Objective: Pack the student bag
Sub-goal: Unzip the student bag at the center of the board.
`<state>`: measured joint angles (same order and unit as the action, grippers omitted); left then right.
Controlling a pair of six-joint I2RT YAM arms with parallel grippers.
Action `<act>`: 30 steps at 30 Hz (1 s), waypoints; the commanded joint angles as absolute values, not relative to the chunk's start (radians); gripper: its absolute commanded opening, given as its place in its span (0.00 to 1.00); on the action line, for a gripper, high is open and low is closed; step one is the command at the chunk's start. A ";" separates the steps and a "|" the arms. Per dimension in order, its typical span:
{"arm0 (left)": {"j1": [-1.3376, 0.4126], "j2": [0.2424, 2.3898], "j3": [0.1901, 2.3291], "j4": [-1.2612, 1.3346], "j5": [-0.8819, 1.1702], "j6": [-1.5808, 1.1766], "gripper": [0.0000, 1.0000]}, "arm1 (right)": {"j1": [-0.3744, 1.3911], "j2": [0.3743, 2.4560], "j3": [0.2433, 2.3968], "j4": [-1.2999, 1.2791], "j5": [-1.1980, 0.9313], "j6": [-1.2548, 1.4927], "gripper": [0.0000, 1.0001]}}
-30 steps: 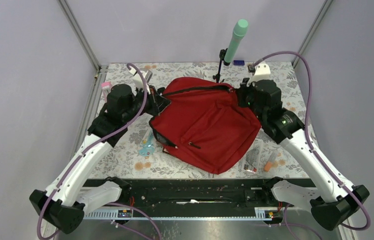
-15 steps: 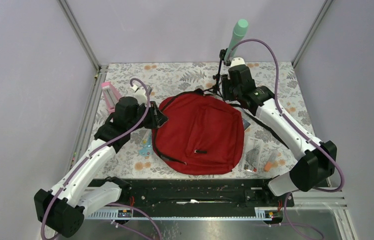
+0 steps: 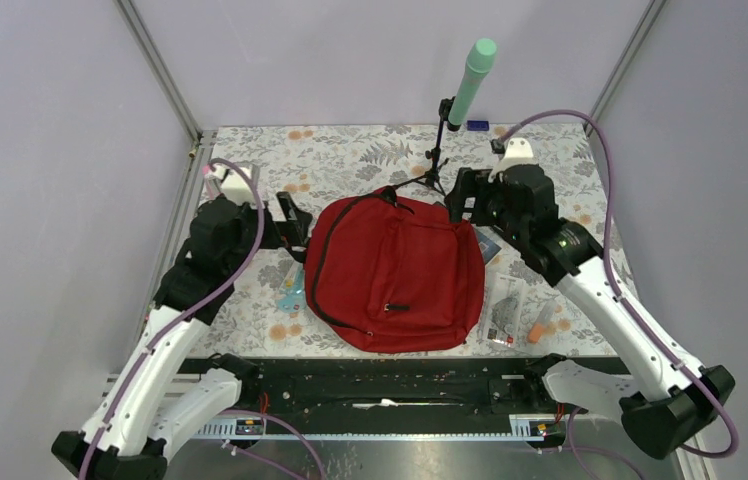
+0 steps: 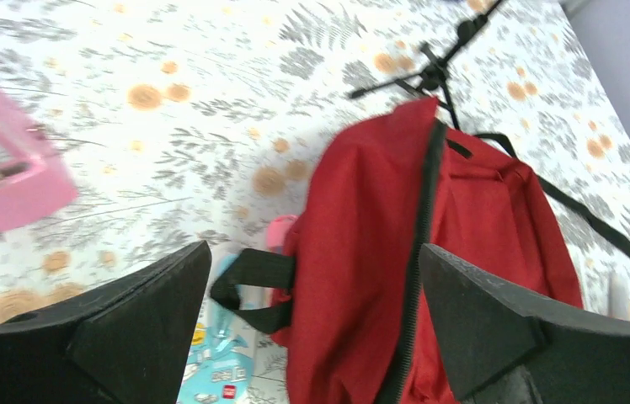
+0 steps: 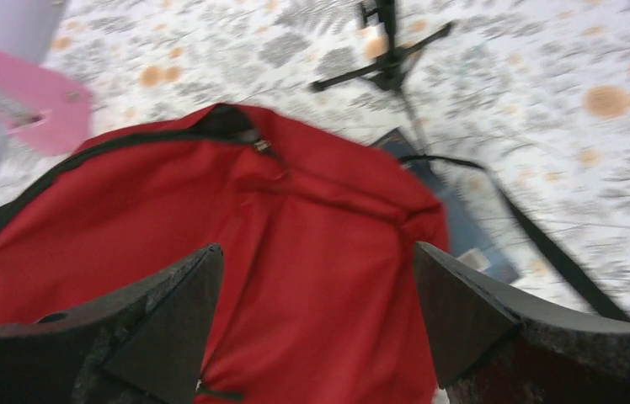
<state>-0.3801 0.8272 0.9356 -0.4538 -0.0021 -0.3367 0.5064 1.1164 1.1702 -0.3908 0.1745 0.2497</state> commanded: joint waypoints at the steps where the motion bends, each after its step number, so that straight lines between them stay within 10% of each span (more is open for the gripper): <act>1: -0.325 0.767 0.946 -0.425 -0.128 -0.312 0.99 | 0.609 1.084 1.069 -0.243 0.050 0.433 0.89; 13: -0.293 0.723 0.862 -0.403 -0.196 -0.323 0.99 | 1.056 1.242 0.995 0.150 0.261 0.684 0.79; 30: -0.294 0.737 0.848 -0.394 -0.148 -0.354 0.99 | 1.210 1.600 1.287 -0.101 0.553 0.500 0.94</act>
<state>-0.2996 0.7353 0.8566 -0.4503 -0.1616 -0.3454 1.1931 1.5143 1.1915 -0.0025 0.4080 0.5556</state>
